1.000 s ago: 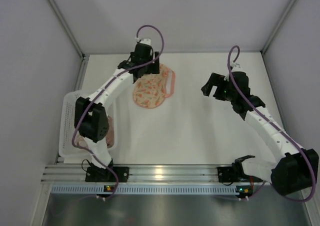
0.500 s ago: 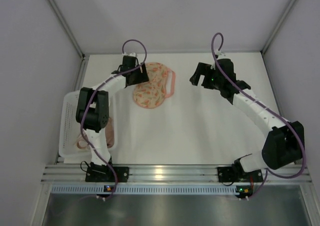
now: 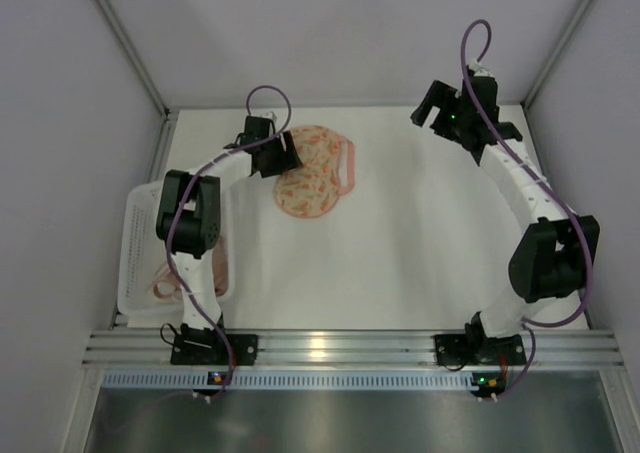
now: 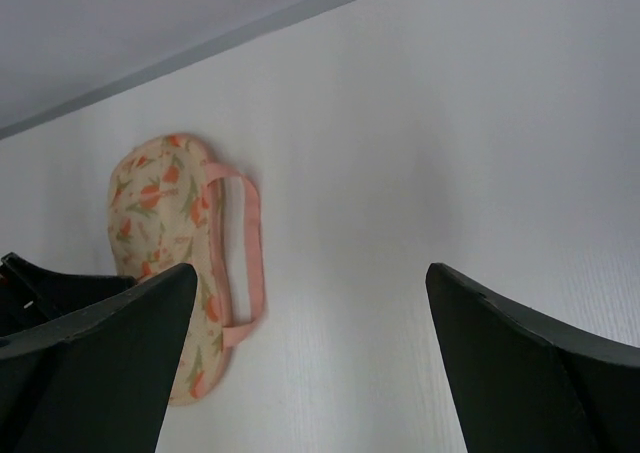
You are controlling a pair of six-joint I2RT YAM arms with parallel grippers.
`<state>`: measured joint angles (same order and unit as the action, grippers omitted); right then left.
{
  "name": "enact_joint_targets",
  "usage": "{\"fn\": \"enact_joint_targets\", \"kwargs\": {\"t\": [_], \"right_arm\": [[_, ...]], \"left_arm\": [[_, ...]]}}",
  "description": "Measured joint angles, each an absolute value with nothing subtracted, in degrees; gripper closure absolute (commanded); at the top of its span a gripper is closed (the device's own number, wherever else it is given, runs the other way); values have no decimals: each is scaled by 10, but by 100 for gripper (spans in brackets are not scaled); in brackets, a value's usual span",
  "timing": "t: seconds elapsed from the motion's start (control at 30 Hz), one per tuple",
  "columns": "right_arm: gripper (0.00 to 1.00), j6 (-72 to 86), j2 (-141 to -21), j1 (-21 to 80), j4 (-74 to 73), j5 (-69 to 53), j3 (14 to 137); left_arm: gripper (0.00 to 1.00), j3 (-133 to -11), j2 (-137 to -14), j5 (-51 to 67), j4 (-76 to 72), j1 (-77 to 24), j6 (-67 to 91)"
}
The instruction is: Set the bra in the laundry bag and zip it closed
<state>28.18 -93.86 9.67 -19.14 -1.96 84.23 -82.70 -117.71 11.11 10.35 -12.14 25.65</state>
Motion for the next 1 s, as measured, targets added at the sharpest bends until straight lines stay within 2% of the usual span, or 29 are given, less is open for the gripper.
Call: {"fn": "enact_joint_targets", "kwargs": {"t": [0.2, 0.43, 0.57, 0.7, 0.73, 0.77, 1.0], "right_arm": [[1, 303, -930, 81, -184, -31, 801], [1, 310, -879, 81, -108, -77, 635], [1, 285, -821, 82, -117, -104, 624], [1, 249, -728, 85, -130, -113, 627], [1, 244, -709, 85, -129, -117, 627], [1, 241, -693, 85, -130, -121, 627], [1, 243, -594, 89, -134, -156, 590]], "left_arm": [[28, -827, -1178, 87, 102, -140, 278], [28, -827, -1202, 18, 50, -200, 279], [24, -801, -1182, -12, 35, -225, 290], [20, -772, -1115, -27, 69, -222, 277], [4, -773, -1094, -30, 80, -221, 273], [2, -773, -1068, -33, 91, -220, 267], [2, -775, -834, -62, 166, -217, 233]]}}
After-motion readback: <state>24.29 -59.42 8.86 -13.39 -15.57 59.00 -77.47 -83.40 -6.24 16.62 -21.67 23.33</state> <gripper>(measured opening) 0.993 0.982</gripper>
